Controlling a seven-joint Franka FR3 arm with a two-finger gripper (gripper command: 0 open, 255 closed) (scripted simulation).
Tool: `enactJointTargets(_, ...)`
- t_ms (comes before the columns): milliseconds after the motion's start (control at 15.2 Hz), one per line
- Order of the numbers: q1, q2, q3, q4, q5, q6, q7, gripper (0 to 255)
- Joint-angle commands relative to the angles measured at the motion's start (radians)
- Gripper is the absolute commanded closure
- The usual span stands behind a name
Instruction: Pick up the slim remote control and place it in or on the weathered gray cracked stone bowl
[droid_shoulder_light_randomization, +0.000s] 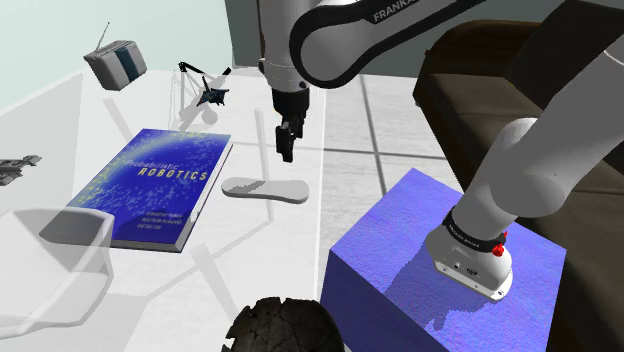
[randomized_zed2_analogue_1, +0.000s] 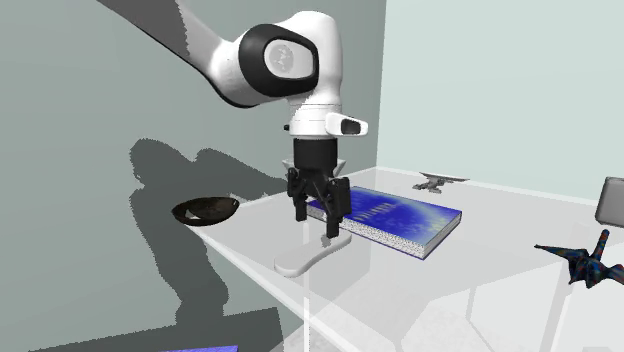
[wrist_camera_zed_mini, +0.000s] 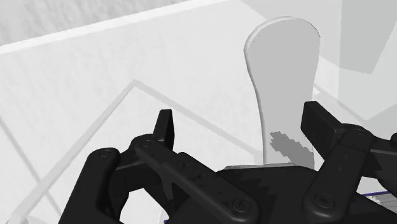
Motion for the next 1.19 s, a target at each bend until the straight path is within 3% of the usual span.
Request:
enactJointTargets(0, 0.013, 0.063, 0.023, 0.026, -0.013, 0.038, 0.012, 0)
enactJointTargets(330, 0.05, 0.219, 0.075, 0.105, -0.066, 0.109, 0.055, 0)
enactJointTargets(1122, 0.057, 0.295, 0.075, 0.072, -0.108, 0.212, 0.085, 0)
